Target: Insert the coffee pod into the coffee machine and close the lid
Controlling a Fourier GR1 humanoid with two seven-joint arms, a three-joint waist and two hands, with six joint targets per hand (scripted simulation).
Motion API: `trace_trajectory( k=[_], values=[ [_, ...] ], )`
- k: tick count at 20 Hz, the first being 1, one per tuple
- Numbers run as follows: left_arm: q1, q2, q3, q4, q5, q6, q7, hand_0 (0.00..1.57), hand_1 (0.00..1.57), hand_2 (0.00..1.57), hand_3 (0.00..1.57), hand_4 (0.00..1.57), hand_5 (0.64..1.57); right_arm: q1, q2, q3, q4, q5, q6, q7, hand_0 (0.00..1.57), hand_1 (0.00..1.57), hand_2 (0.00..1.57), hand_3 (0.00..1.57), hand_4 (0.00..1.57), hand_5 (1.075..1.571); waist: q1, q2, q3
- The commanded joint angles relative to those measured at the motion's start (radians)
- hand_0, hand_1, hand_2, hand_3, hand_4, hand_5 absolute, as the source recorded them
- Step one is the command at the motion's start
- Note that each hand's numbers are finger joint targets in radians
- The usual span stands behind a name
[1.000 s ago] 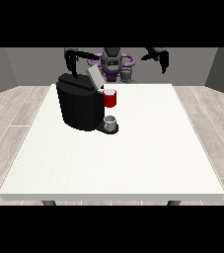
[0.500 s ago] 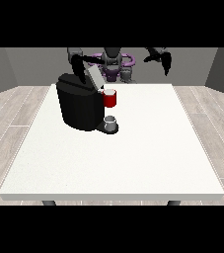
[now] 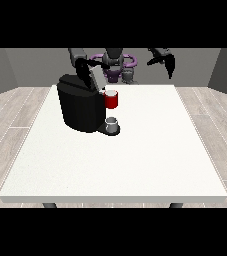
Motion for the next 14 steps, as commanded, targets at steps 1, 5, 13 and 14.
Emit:
trace_trajectory(
  k=[1, 5, 13, 14],
  values=[
    [0.007, 0.011, 0.004, 0.015, -0.002, 0.001, -0.022, 0.00, 0.00, 0.00, 0.00, 0.36, 1.571, -0.064, 0.013, 0.034, -0.004, 0.022, 0.008, -0.002, 0.00, 0.00, 0.00, 0.00, 0.21, 1.571, 0.012, 0.021, -0.0006],
    [-0.002, -0.016, -0.034, -0.018, -0.020, 0.018, 0.007, 0.00, 0.00, 0.00, 0.00, 0.38, 1.571, -0.109, -0.012, 0.044, 0.018, 0.045, 0.019, 0.015, 0.00, 0.00, 0.00, 0.00, 0.04, 1.571, 0.042, 0.028, -0.0003],
    [-0.023, 0.010, -0.017, 0.030, -0.008, -0.006, -0.031, 0.00, 0.00, 0.00, 0.00, 0.33, 1.571, -0.149, 0.051, 0.100, -0.041, 0.088, -0.033, 0.053, 0.00, 0.00, 0.00, 0.00, 0.00, 1.571, 0.060, 0.040, -0.0008],
    [-0.039, 0.004, -0.023, 0.023, -0.011, 0.001, -0.003, 0.00, 0.00, 0.00, 0.00, 0.34, 1.571, -0.162, 0.041, 0.119, -0.038, 0.105, -0.020, 0.075, 0.00, 0.00, 0.00, 0.00, 0.00, 1.571, 0.078, 0.034, -0.0008]
  ],
)
